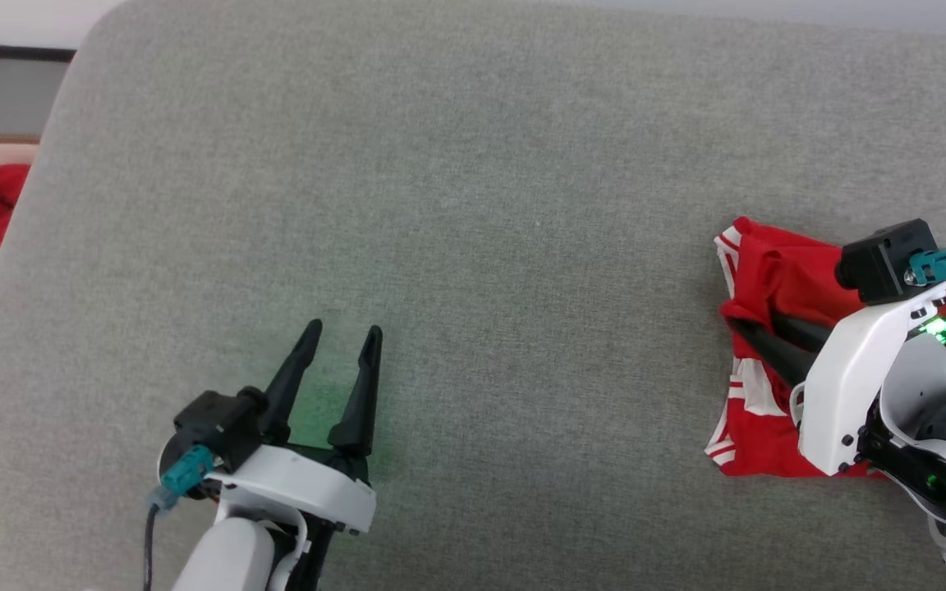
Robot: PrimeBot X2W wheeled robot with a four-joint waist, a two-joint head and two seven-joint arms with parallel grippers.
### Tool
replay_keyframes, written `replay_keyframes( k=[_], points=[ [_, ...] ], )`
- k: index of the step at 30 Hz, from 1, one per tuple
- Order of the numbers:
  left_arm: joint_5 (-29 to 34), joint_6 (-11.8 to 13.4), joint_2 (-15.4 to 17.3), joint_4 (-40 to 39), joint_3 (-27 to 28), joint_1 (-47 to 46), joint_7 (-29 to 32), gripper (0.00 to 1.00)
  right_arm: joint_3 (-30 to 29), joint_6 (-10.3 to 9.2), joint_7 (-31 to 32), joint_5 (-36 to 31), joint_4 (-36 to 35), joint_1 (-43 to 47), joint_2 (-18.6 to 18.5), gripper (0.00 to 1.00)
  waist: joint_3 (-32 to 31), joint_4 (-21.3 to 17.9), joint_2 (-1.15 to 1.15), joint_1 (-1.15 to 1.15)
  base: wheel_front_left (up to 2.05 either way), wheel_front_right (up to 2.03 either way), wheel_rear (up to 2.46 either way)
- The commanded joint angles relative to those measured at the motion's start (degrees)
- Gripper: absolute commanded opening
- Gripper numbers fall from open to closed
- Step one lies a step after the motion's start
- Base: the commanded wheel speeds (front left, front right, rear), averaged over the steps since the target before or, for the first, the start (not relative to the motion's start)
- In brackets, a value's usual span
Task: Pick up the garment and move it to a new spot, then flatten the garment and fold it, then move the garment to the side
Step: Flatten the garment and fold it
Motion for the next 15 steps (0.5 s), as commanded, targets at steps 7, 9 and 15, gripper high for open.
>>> replay_keyframes(
  k=[7,9,15],
  points=[
    [-0.53,-0.15,1.37,0.42,0.37,-0.53,-0.23,1.00,-1.29,-0.09,-3.83,2.80,1.43,-0.21,0.40,1.00,-3.35,-2.10,0.00,0.00,0.00,0.00,0.00],
    [-0.74,-0.15,1.74,0.91,0.34,-0.23,-0.23,1.00,-2.10,-0.09,-5.19,3.31,2.49,0.86,0.14,1.00,-4.54,-2.80,0.00,0.00,0.00,0.00,0.00],
    [-1.73,-0.15,2.81,2.39,0.24,1.02,-0.23,1.00,-5.20,-0.09,-13.69,1.80,7.11,3.04,-1.84,1.00,-7.56,-4.88,0.00,0.00,0.00,0.00,0.00]
  ],
)
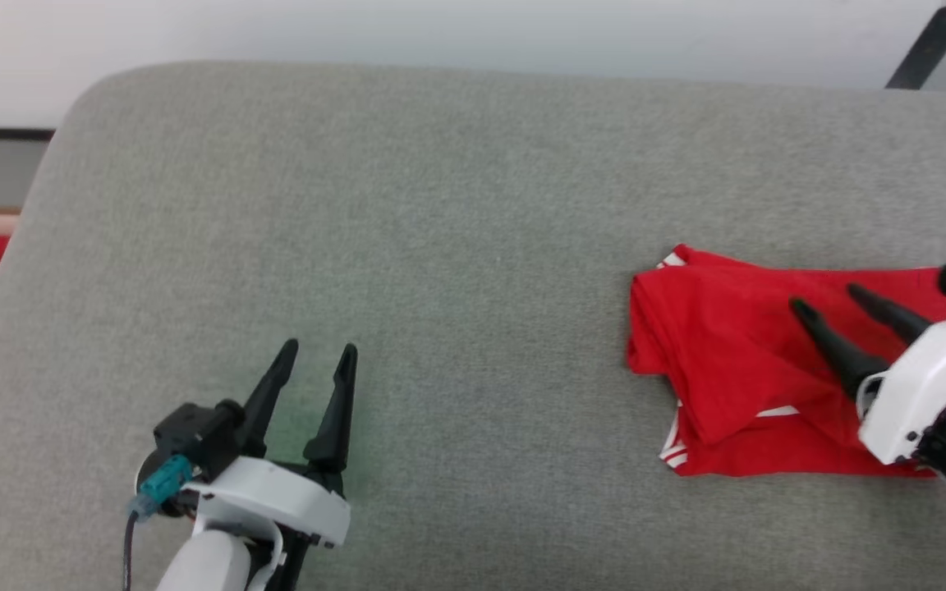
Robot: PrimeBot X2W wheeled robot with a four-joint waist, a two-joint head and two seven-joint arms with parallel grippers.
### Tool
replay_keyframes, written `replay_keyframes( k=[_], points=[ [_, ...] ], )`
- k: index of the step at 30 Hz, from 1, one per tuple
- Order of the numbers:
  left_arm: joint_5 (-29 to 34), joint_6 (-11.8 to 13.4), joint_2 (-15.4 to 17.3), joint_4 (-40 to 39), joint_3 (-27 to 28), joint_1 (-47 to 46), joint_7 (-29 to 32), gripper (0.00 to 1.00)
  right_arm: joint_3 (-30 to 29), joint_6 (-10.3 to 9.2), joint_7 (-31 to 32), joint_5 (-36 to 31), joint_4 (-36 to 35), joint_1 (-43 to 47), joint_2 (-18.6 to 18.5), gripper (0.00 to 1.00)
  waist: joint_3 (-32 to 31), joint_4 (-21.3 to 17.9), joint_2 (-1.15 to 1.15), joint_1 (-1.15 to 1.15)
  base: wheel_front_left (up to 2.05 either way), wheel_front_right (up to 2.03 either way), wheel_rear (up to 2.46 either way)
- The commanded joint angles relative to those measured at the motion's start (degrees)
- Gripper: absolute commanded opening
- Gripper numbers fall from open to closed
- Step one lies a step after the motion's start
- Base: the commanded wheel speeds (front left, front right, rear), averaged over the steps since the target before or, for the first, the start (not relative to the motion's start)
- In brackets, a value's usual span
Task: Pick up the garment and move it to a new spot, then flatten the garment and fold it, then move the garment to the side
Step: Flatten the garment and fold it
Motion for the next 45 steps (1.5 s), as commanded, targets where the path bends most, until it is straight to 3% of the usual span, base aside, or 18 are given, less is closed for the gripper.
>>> replay_keyframes(
  k=[1,7,15,22,32,45],
  points=[
    [-0.37,-0.15,0.39,0.19,-0.01,0.76,-0.23,1.00,-0.14,-0.09,-1.63,-0.62,0.40,0.61,-0.36,1.00,-1.84,-1.77,0.00,0.00,0.00,0.00,0.00],
    [-1.92,-0.15,1.62,1.11,0.26,2.40,-0.23,1.00,-2.49,-0.09,-13.44,-2.38,6.99,2.85,-0.59,1.00,-4.13,-3.50,0.00,0.00,0.00,0.00,0.00],
    [-2.22,-0.14,2.69,2.07,2.46,5.29,-0.23,1.00,-3.96,-0.09,-27.92,-4.89,13.27,6.87,2.23,1.00,-8.40,-4.66,0.00,0.00,0.00,0.00,0.00],
    [-1.35,0.75,3.85,0.47,3.96,8.93,-0.23,1.00,-4.92,-0.09,-36.16,-6.96,15.16,10.45,4.28,1.00,-12.50,-5.16,0.00,0.00,0.00,0.00,0.00],
    [-0.59,2.03,4.85,-5.45,6.28,14.81,-0.12,1.00,-6.33,-0.09,-39.76,-9.77,11.72,15.80,6.70,1.00,-15.75,-5.21,0.00,0.00,0.00,0.00,0.00],
    [0.98,4.42,4.80,-13.56,7.09,23.27,-0.12,1.00,-11.50,-0.09,-36.69,-11.53,3.28,22.59,8.72,1.00,-15.26,-6.05,0.00,0.00,0.00,0.00,0.00]
  ],
)
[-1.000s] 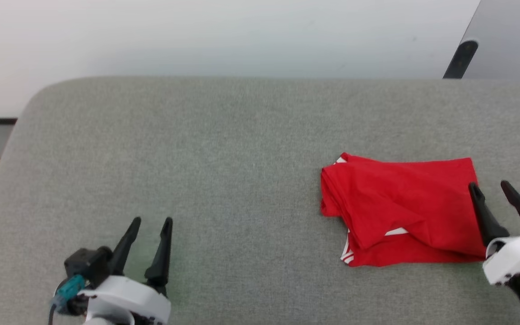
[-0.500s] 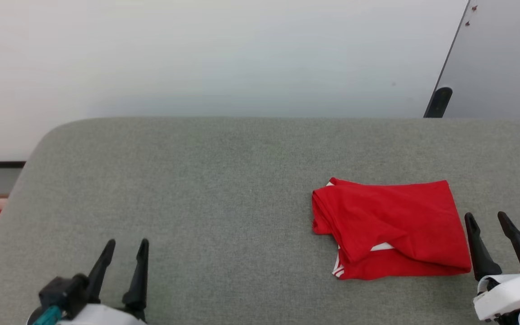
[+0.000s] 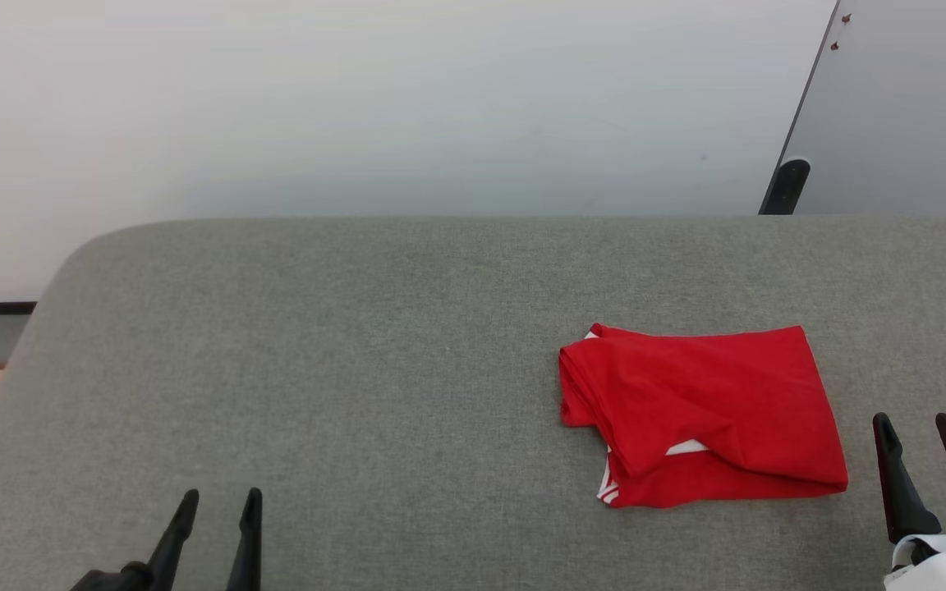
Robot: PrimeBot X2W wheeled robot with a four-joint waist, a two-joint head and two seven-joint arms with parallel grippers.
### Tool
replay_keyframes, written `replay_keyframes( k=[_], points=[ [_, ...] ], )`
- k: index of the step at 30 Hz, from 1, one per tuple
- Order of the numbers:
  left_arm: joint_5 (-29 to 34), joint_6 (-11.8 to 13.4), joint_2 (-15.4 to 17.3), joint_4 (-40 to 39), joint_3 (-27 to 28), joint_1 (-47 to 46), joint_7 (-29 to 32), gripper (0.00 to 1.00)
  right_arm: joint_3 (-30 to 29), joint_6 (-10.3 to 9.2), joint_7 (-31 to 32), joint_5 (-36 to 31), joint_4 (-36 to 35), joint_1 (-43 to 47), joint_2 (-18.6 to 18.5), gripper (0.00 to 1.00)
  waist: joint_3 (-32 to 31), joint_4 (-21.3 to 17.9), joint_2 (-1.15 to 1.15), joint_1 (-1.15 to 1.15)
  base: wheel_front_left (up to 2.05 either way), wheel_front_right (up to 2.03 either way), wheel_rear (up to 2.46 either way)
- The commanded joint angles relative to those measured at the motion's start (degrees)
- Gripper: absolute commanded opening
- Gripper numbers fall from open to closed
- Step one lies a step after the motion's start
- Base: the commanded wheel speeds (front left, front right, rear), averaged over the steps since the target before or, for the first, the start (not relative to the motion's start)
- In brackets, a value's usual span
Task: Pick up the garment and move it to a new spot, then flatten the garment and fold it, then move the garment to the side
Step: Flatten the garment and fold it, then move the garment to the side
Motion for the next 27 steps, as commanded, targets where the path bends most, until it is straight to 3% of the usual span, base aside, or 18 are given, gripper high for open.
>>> replay_keyframes(
  k=[1,20,27],
  points=[
    [0.38,0.34,-0.26,-0.66,0.01,0.61,0.06,1.00,-0.47,-0.09,0.31,-0.42,-0.62,0.74,0.39,1.00,0.21,-0.06,0.00,0.00,0.00,0.00,0.00],
    [-0.28,0.79,-0.12,-1.64,-1.34,-1.46,0.85,1.00,-0.18,-0.09,2.21,-0.66,-2.71,-0.01,2.06,1.00,1.86,0.31,0.00,0.00,0.00,0.00,0.00],
    [-0.43,0.56,-0.89,-1.80,-1.95,-3.49,0.62,1.00,4.26,-0.09,8.20,0.97,-2.89,-6.33,-2.20,1.00,4.97,0.40,0.00,0.00,0.00,0.00,0.00]
  ],
)
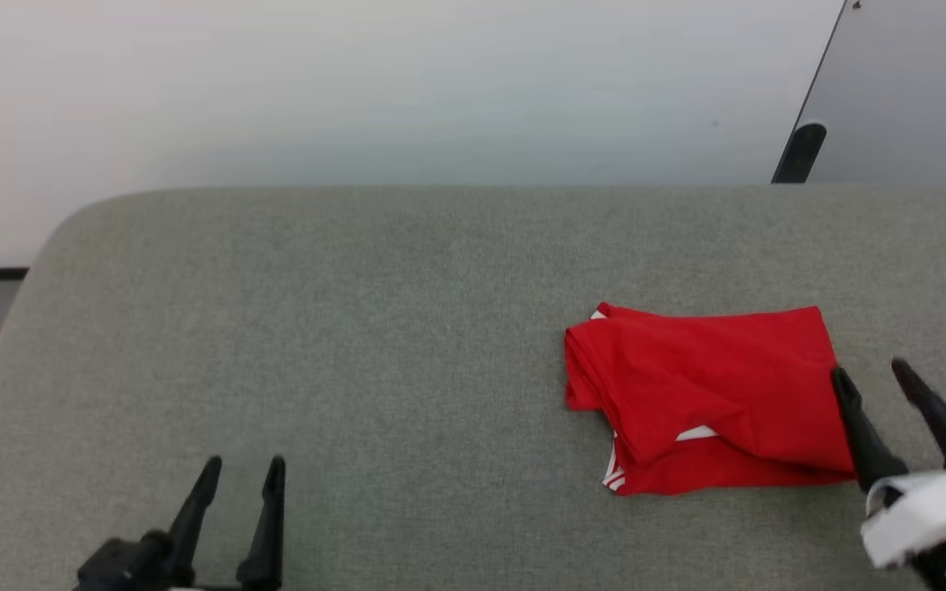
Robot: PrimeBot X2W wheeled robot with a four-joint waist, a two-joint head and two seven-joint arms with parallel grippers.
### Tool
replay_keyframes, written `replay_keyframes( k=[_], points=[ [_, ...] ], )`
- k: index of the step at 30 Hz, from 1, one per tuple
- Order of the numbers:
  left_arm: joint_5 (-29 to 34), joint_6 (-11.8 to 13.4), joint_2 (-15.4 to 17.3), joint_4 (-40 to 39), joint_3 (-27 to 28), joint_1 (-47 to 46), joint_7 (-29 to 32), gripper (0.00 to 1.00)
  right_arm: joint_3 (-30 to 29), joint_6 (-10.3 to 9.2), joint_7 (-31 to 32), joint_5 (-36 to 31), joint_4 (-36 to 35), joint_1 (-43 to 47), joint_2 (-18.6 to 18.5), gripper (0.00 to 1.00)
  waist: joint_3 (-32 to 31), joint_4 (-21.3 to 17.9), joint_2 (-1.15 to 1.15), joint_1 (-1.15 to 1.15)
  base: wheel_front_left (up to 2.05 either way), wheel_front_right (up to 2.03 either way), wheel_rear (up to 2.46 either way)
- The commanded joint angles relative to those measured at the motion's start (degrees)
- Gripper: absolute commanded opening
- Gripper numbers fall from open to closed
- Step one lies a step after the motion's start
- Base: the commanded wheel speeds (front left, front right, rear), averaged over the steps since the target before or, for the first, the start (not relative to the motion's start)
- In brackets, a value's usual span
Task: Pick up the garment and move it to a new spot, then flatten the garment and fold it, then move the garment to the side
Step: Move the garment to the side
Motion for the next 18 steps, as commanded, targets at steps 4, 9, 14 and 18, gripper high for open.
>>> replay_keyframes(
  k=[4,9,14,18],
  points=[
    [0.04,-0.44,-0.91,0.19,-0.74,-3.39,-0.46,1.00,2.68,-0.09,11.34,1.61,1.47,-7.62,-5.49,1.00,5.22,0.33,0.00,0.00,0.00,0.00,0.00],
    [0.76,-1.21,-1.91,1.53,-1.86,-7.12,-0.65,1.00,4.68,-0.09,29.73,5.22,3.64,-14.82,-11.26,1.00,9.86,1.10,0.00,0.00,0.00,0.00,0.00],
    [1.10,-1.77,-2.79,2.77,-2.38,-9.82,-0.81,1.00,4.51,-0.09,42.75,8.08,5.79,-18.51,-14.56,1.00,12.66,1.96,0.00,0.00,0.00,0.00,0.00],
    [1.63,-2.46,-3.64,4.05,-3.16,-11.93,-0.93,1.00,3.19,-0.09,49.68,9.54,7.29,-20.16,-15.57,1.00,14.91,3.22,0.00,0.00,0.00,0.00,0.00]
  ],
)
